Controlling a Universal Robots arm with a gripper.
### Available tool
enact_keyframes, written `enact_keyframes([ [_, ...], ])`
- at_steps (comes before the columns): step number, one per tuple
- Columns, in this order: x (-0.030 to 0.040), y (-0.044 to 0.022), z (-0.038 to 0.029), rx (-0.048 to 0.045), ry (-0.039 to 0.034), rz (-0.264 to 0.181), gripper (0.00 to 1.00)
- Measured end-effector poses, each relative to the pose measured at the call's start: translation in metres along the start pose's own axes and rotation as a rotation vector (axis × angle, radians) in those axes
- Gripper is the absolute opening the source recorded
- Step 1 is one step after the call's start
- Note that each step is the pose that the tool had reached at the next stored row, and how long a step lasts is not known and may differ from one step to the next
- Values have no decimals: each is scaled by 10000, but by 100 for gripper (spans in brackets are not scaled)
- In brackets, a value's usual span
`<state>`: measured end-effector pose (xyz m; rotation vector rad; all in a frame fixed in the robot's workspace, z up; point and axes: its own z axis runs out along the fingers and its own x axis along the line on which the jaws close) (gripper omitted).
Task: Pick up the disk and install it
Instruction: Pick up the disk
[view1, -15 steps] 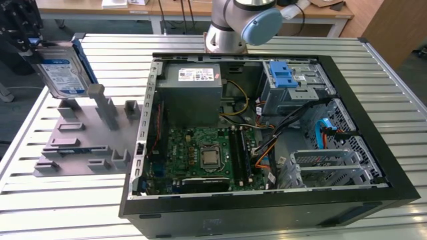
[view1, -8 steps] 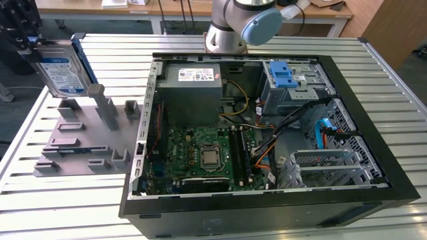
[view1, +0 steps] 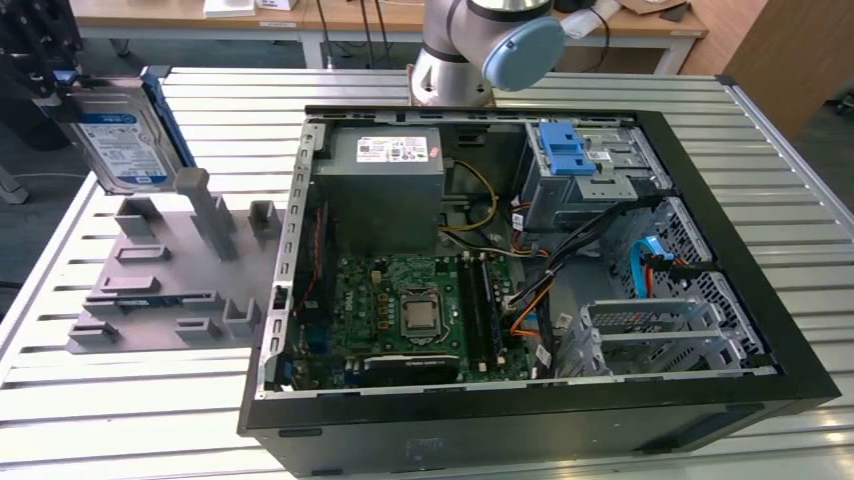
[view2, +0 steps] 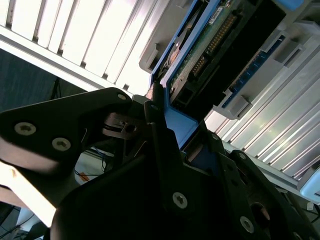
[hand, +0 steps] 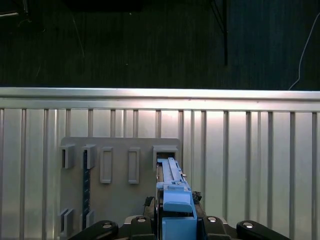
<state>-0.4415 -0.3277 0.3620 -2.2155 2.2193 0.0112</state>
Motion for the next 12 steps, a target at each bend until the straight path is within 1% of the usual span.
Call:
enact_keyframes([
  [12,0,0,-44,-2,1,0,36],
])
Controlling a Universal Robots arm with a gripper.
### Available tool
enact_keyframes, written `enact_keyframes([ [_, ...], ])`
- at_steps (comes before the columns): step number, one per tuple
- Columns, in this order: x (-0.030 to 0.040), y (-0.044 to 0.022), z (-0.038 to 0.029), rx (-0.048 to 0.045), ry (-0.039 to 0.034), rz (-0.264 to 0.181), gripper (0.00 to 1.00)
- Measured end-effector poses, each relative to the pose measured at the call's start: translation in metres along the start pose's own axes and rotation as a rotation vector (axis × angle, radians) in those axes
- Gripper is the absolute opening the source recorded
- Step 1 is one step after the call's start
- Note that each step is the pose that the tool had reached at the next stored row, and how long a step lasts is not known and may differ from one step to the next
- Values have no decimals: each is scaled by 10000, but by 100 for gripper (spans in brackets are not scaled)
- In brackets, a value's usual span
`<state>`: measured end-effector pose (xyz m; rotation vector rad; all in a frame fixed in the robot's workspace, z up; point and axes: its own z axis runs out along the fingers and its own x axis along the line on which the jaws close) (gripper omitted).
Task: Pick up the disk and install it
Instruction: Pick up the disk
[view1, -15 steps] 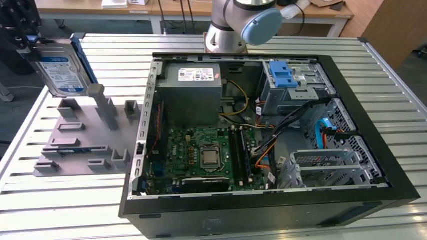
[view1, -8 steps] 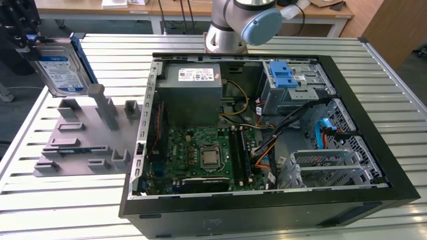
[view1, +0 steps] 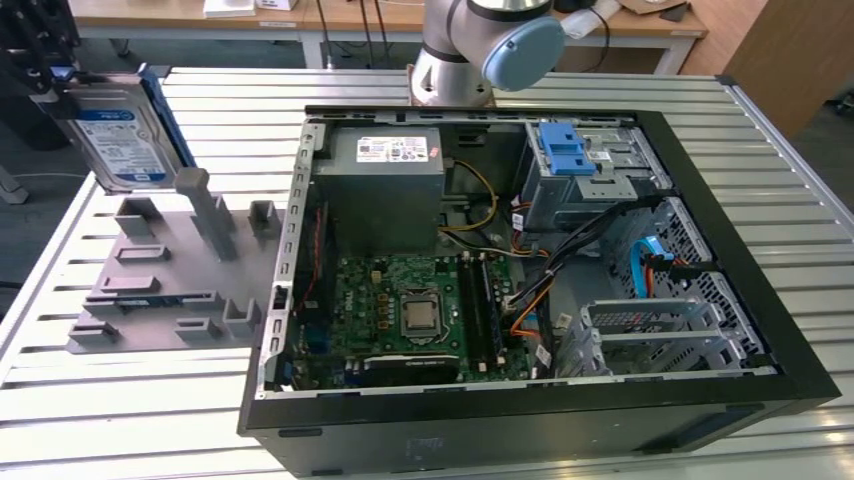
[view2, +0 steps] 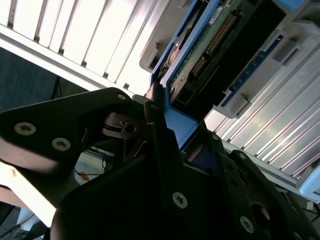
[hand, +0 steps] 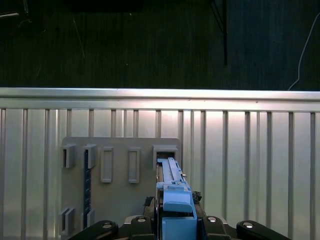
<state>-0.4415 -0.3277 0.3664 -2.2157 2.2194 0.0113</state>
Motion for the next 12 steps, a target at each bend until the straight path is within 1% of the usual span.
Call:
enact_keyframes([
  [4,0,0,-45,1,-1,0,36],
  [12,-1,1,-109,2,-1,0,36],
])
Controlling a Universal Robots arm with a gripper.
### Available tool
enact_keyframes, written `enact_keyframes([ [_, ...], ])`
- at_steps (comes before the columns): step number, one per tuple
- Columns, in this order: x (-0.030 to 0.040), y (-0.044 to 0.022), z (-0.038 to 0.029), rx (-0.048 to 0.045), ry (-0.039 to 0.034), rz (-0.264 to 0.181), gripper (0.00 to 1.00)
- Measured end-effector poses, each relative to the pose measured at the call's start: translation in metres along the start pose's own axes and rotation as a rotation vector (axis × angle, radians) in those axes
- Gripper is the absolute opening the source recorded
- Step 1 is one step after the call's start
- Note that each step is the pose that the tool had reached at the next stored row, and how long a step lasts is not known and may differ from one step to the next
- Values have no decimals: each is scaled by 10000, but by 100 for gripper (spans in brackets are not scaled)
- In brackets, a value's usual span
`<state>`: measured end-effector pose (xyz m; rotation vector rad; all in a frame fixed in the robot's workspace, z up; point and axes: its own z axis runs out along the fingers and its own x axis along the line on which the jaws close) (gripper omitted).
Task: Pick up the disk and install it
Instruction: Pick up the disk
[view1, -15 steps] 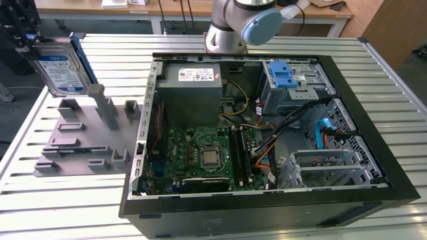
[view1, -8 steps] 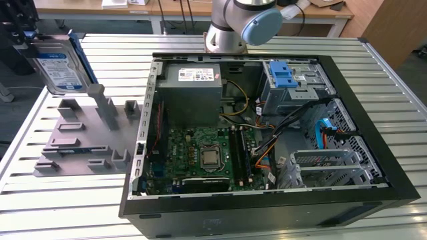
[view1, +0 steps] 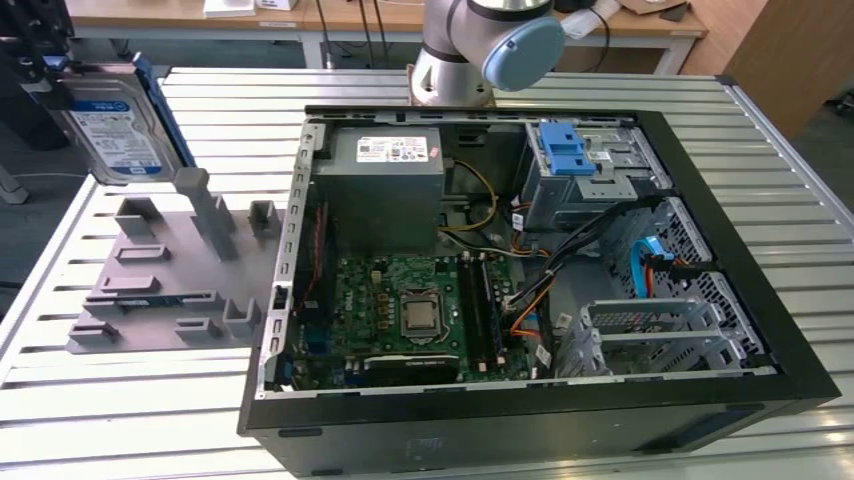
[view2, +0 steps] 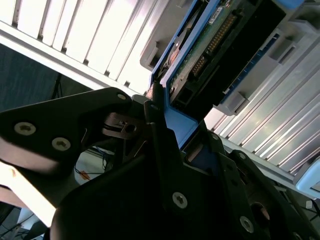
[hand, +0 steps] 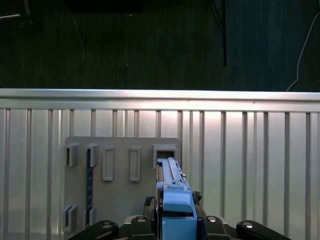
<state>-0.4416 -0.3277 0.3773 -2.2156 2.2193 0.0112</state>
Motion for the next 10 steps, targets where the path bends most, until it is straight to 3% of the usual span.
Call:
enact_keyframes([
  [10,-1,0,-50,-1,0,0,36],
])
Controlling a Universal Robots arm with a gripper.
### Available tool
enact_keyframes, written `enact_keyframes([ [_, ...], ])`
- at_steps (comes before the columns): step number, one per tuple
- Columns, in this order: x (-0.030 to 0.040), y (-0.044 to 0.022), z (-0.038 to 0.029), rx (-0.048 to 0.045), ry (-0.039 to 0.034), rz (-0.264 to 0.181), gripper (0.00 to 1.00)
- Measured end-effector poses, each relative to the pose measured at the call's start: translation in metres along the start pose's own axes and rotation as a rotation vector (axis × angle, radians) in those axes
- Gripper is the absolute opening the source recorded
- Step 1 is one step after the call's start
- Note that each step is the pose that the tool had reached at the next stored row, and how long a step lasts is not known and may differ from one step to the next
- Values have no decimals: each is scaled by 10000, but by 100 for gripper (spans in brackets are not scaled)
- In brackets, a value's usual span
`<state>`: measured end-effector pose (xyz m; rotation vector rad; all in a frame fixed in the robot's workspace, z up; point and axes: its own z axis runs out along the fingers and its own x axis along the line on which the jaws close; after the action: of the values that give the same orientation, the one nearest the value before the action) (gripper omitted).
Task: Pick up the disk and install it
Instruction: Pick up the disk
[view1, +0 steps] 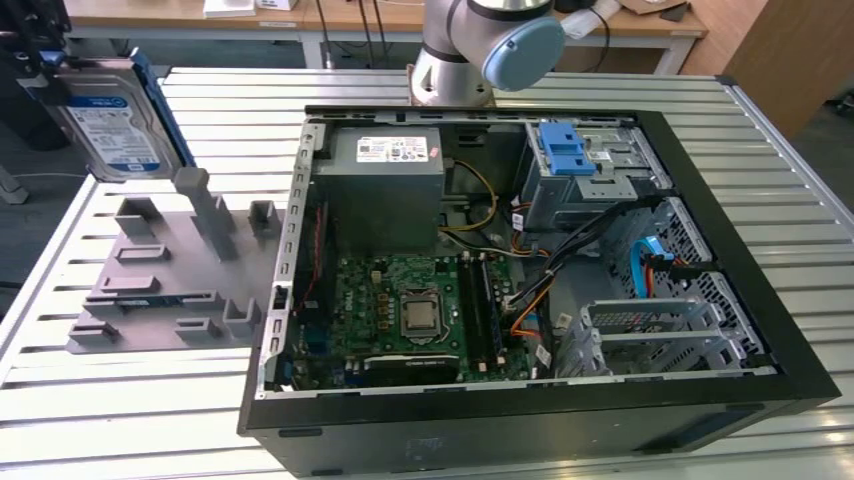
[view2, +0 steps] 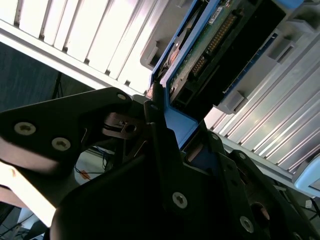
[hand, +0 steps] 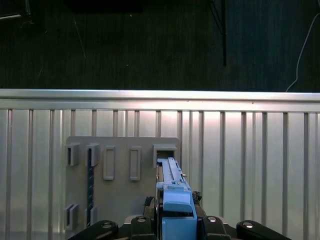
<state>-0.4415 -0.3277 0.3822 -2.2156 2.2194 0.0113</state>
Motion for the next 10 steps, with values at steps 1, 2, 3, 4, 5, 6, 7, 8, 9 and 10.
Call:
enact_keyframes([
  [1,0,0,-5,1,0,0,36],
  [2,0,0,-11,1,0,0,36],
  [3,0,0,-17,1,0,0,36],
  [4,0,0,-21,1,0,0,36],
  [5,0,0,-26,1,0,0,36],
  [6,0,0,-30,0,0,0,36],
  [7,0,0,-35,1,0,0,36],
  [8,0,0,-39,1,0,0,36],
  [9,0,0,-43,1,0,0,36],
  [10,0,0,-48,1,0,0,36],
])
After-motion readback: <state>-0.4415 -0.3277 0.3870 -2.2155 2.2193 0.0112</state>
